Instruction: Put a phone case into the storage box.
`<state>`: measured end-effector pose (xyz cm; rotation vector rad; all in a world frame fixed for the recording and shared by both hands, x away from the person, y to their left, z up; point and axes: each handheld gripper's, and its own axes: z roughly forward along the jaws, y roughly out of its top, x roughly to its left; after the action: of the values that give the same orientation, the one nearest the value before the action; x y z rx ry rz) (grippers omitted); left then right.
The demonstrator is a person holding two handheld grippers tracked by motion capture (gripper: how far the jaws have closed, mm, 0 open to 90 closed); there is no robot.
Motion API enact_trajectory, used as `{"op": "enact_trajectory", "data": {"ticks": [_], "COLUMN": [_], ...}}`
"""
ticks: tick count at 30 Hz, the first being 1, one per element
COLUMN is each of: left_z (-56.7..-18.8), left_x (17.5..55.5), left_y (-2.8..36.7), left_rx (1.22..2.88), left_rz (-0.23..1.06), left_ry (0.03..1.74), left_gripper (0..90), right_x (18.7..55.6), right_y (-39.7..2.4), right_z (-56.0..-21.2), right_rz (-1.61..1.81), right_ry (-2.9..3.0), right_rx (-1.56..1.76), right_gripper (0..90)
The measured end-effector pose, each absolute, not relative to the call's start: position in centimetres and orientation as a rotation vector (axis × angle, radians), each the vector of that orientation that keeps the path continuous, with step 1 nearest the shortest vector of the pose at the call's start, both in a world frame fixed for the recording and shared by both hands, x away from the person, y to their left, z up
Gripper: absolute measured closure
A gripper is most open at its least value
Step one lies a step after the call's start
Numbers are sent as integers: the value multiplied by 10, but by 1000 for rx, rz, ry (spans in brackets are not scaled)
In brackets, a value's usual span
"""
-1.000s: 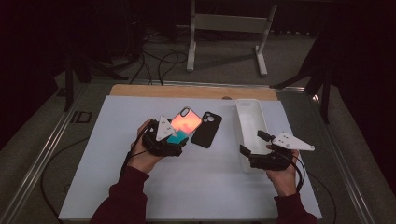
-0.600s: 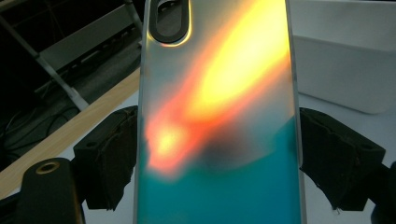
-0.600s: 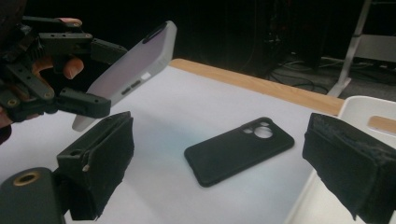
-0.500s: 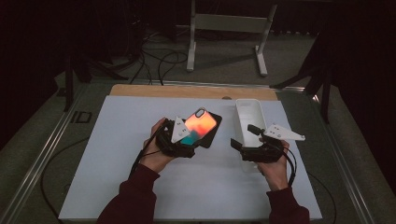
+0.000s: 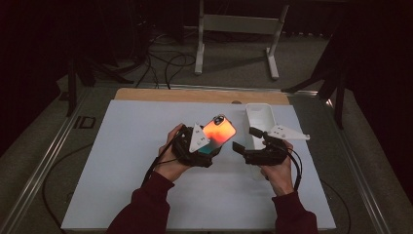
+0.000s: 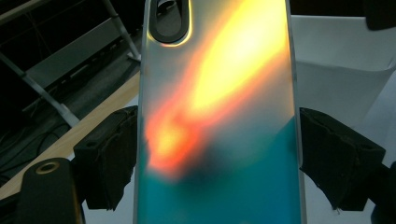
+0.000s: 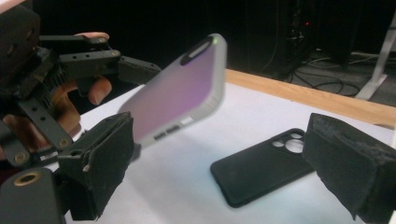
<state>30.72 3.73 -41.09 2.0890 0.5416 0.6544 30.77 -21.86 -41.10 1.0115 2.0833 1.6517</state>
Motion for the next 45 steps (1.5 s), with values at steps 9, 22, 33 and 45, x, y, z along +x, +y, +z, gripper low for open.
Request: {"op": "enact_trajectory", "data": {"ticks": [9, 22, 33, 45], "left_z": [-409, -408, -413, -418], "left_x": [302, 297, 294, 304], "left_y": [27, 22, 17, 26], "left_rx": [2080, 2053, 2071, 2065], "left_rz": [649, 638, 718, 567], "left_ry": [510, 478, 478, 544], "left_gripper": [170, 170, 170, 79], "right_x": [314, 316, 312, 310], "right_y": [-204, -194, -192, -184], "right_z": [-408, -408, -407, -407], "right_rz": [1700, 1768, 1882, 1791], "right_ry": [2112, 2169, 2142, 2169], "right_rx": [1071, 1112, 1124, 1087], "right_gripper": [208, 594, 842, 867]}}
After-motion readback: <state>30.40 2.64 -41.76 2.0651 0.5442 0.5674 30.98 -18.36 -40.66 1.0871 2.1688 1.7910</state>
